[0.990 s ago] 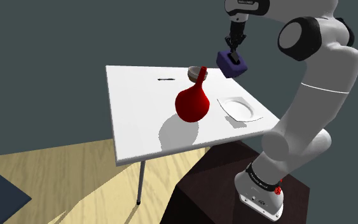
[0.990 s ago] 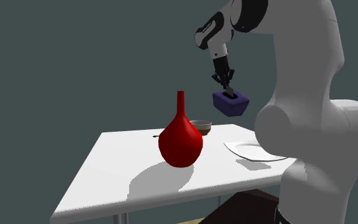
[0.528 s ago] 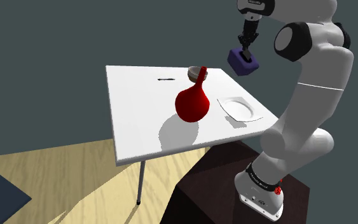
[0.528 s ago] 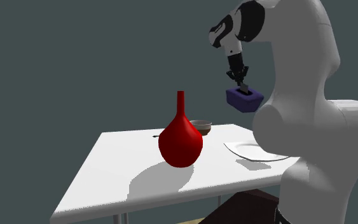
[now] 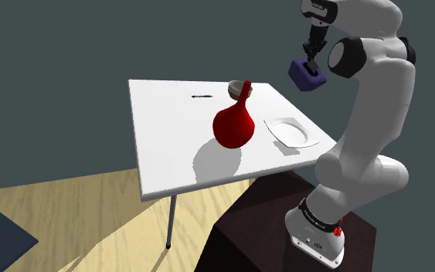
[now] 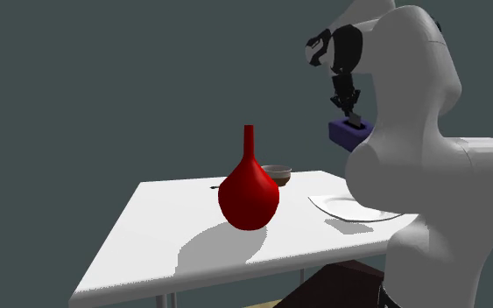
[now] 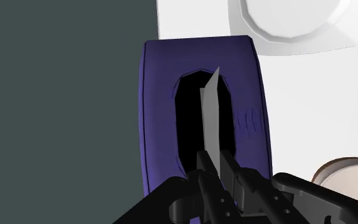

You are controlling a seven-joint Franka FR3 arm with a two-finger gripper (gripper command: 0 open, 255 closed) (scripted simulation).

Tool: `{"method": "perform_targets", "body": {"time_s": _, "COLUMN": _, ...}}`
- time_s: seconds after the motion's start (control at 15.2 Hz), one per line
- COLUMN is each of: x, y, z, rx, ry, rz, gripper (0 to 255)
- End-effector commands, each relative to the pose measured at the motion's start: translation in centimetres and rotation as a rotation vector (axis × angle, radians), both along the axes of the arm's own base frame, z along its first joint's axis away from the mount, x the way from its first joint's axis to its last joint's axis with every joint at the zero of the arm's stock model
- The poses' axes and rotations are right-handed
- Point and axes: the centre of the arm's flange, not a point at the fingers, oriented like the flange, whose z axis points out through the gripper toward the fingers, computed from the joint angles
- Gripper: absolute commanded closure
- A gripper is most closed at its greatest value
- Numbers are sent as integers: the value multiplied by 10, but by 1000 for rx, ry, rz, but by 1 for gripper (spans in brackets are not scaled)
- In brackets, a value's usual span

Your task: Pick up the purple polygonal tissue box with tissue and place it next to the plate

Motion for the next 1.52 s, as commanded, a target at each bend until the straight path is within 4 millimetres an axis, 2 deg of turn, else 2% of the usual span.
{"method": "perform_targets", "body": {"time_s": 0.0, "x": 0, "y": -1, "z": -7, "rx": -3, "ry": -2, "rz": 1, "gripper": 255}}
{"method": "perform_targets", "body": {"time_s": 1.45, "x": 0, "y": -1, "z": -124, "rx": -3, "ry": -2, "rz": 1, "gripper": 255}}
